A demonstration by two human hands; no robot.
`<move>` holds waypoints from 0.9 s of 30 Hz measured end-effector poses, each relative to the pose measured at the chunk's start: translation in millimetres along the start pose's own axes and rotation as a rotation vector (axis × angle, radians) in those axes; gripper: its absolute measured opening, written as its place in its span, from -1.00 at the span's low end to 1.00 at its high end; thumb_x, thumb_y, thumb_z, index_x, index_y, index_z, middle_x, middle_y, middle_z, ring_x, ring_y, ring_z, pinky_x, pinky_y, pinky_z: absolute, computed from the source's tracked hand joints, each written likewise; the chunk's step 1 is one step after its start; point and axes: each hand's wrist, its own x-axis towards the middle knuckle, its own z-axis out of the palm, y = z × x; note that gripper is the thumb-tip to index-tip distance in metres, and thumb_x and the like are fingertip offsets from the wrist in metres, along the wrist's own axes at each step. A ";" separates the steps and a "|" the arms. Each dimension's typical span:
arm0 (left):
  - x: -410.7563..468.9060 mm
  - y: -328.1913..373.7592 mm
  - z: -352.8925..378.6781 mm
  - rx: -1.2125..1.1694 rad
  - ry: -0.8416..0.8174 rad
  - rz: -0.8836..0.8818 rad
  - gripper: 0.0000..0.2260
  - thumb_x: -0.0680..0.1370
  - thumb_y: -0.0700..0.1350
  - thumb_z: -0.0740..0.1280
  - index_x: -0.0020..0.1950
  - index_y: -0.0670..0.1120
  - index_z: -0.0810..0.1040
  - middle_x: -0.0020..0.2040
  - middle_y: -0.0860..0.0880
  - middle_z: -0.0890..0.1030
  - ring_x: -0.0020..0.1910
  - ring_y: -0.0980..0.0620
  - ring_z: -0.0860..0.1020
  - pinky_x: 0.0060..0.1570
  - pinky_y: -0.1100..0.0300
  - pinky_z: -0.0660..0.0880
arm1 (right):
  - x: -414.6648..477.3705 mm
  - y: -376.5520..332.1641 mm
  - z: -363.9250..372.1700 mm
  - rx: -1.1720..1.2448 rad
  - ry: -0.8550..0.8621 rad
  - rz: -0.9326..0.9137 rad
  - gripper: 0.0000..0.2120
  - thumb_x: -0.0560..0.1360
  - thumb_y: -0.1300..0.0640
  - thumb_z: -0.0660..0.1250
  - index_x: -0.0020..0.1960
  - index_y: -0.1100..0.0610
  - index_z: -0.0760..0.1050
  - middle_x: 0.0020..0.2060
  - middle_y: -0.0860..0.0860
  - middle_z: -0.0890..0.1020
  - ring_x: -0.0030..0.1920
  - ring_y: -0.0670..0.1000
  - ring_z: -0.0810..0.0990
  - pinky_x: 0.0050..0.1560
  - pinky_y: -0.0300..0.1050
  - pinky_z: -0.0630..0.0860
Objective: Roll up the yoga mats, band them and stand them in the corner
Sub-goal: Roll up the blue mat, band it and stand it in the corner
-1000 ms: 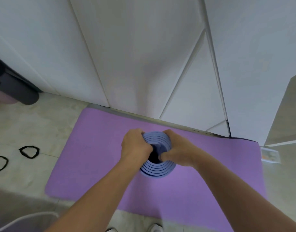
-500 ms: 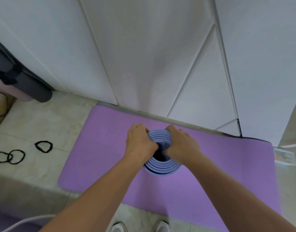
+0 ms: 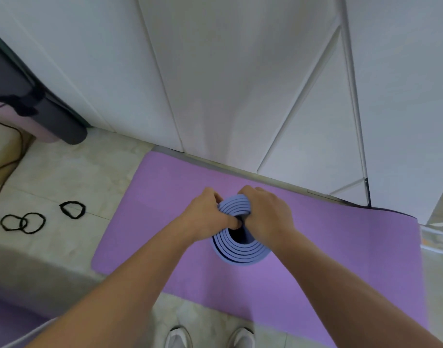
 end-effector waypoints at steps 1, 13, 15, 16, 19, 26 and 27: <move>0.0 -4.0 -0.4 -0.039 -0.010 0.000 -0.55 0.37 -0.06 0.55 0.10 -0.07 0.38 -0.02 -0.06 0.59 -0.10 -0.02 0.64 -0.14 0.01 0.65 | 0.0 -1.7 3.4 0.002 0.007 -0.008 -0.68 0.48 0.15 0.33 0.22 -0.02 0.44 0.01 -0.02 0.57 0.00 0.10 0.58 -0.13 -0.08 0.45; -28.7 -20.3 -23.7 0.097 0.272 0.078 -0.79 0.43 -0.16 0.43 0.06 -0.11 0.60 -0.10 -0.06 0.67 -0.12 -0.07 0.63 -0.10 0.01 0.61 | -1.1 -48.8 0.9 -0.052 0.010 -0.085 -0.64 0.52 0.12 0.31 0.31 -0.04 0.40 0.09 -0.01 0.54 0.08 0.11 0.55 -0.12 -0.10 0.36; -36.4 -24.9 -39.2 0.105 0.307 0.056 -0.82 0.45 -0.15 0.40 0.05 -0.11 0.61 -0.09 -0.06 0.67 -0.11 -0.07 0.63 -0.10 0.02 0.59 | 3.6 -65.6 -0.1 -0.047 -0.005 -0.135 -0.63 0.54 0.09 0.31 0.32 -0.03 0.39 0.13 0.00 0.53 0.10 0.11 0.55 -0.10 -0.09 0.41; -40.5 -28.3 -49.8 0.099 0.330 0.033 -0.83 0.47 -0.14 0.39 0.04 -0.11 0.60 -0.09 -0.06 0.67 -0.10 -0.08 0.63 -0.10 0.04 0.59 | 6.3 -75.4 0.2 -0.018 -0.015 -0.154 -0.62 0.54 0.07 0.30 0.35 -0.03 0.38 0.16 0.00 0.52 0.13 0.11 0.54 -0.06 -0.07 0.44; -53.9 -45.7 -92.0 0.020 0.417 -0.068 -0.85 0.48 -0.09 0.43 -0.02 -0.12 0.58 -0.08 -0.08 0.67 -0.08 -0.11 0.64 -0.11 0.06 0.58 | 11.2 -112.5 -0.7 0.171 -0.062 -0.192 -0.47 0.54 0.01 0.35 0.47 -0.01 0.32 0.28 0.00 0.49 0.27 0.12 0.51 0.16 0.01 0.49; -79.4 -78.6 -194.8 -0.139 0.543 -0.213 -0.80 0.42 -0.09 0.48 -0.08 -0.19 0.60 -0.15 -0.13 0.67 -0.15 -0.14 0.65 -0.14 0.00 0.63 | 36.2 -227.3 -1.0 0.464 -0.091 -0.084 -0.38 0.46 -0.05 0.44 0.45 0.03 0.32 0.23 0.09 0.55 0.18 0.12 0.56 0.18 0.13 0.53; -81.0 -80.7 -205.2 -0.133 0.550 -0.224 -0.82 0.42 -0.10 0.48 -0.11 -0.18 0.59 -0.16 -0.13 0.66 -0.16 -0.13 0.65 -0.17 0.03 0.62 | 42.8 -240.8 -3.4 0.440 -0.085 -0.090 -0.36 0.46 -0.10 0.44 0.46 0.02 0.31 0.25 0.09 0.54 0.18 0.12 0.56 0.17 0.13 0.54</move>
